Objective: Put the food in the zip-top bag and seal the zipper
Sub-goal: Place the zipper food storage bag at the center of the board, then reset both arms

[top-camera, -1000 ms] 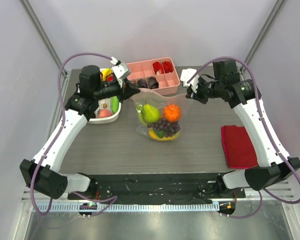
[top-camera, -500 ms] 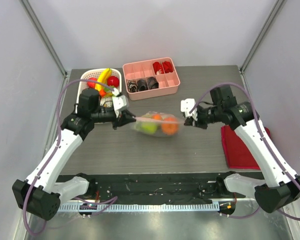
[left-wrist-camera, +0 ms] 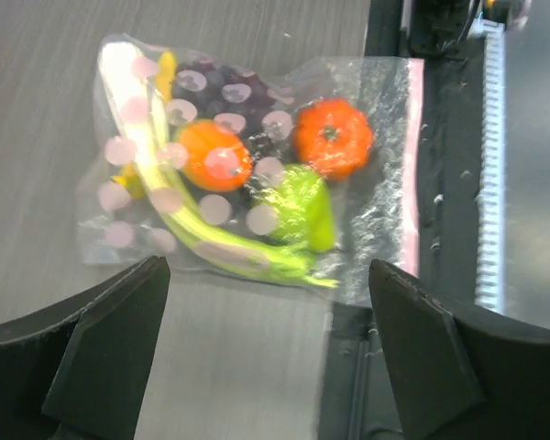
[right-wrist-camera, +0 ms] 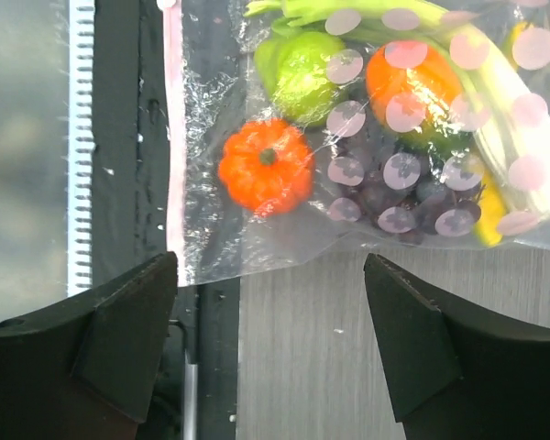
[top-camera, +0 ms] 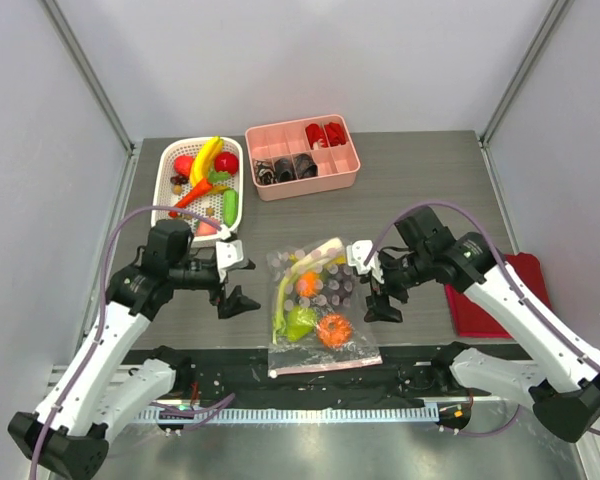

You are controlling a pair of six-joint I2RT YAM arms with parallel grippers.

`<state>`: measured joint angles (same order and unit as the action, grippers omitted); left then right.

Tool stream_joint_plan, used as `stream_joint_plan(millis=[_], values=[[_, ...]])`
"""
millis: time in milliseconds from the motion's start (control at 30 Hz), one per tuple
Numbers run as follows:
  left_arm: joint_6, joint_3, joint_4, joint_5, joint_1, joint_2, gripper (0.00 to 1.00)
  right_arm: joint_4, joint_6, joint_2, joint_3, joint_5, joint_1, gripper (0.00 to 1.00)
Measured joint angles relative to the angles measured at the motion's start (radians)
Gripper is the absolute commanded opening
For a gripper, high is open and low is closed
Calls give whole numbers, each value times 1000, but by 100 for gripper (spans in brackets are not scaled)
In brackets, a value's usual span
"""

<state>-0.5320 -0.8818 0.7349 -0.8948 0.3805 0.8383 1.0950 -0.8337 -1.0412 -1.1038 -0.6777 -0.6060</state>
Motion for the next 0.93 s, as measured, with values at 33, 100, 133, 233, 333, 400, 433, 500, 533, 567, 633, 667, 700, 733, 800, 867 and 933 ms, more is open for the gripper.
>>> stream_joint_plan(millis=[33,100,133,233,333,400,433,500,533,567,633,667,700,733,800,867,933], values=[[5,0,14,1,2,-15,97,2,22,9,-5,2,-2,89],[97,-5,26,22,5,-39,100,-11,109,30,-29,16,-6,89],[134,-11,25,34,5,-40,100,-32,167,37,-43,31,-6,89],[344,-79,14,119,5,2,100,-129,351,51,-71,95,-8,92],[520,-232,17,209,-1,116,100,-237,543,48,-73,191,-4,95],[607,-340,0,248,-31,208,99,-301,662,39,-73,250,18,95],[636,-383,3,268,-56,252,100,-331,719,29,-73,267,47,95],[681,-469,26,307,-98,340,100,-387,824,4,-73,282,141,95],[694,-512,56,333,-118,382,100,-410,872,-15,-74,281,207,95],[705,-540,71,349,-132,414,100,-430,914,-35,-76,275,271,95],[714,-589,107,378,-172,478,100,-460,970,-71,-77,272,375,95],[716,-594,119,393,-193,499,100,-472,991,-89,-76,272,425,95],[717,-594,136,410,-218,513,100,-479,1004,-101,-76,274,465,95],[718,-593,155,432,-238,523,100,-485,1014,-107,-74,275,493,95],[719,-588,180,473,-267,537,100,-505,1021,-106,-57,268,542,95],[715,-566,197,513,-286,542,100,-515,1021,-101,-32,264,573,95],[710,-534,202,533,-297,539,100,-520,1021,-100,-5,265,592,95]])
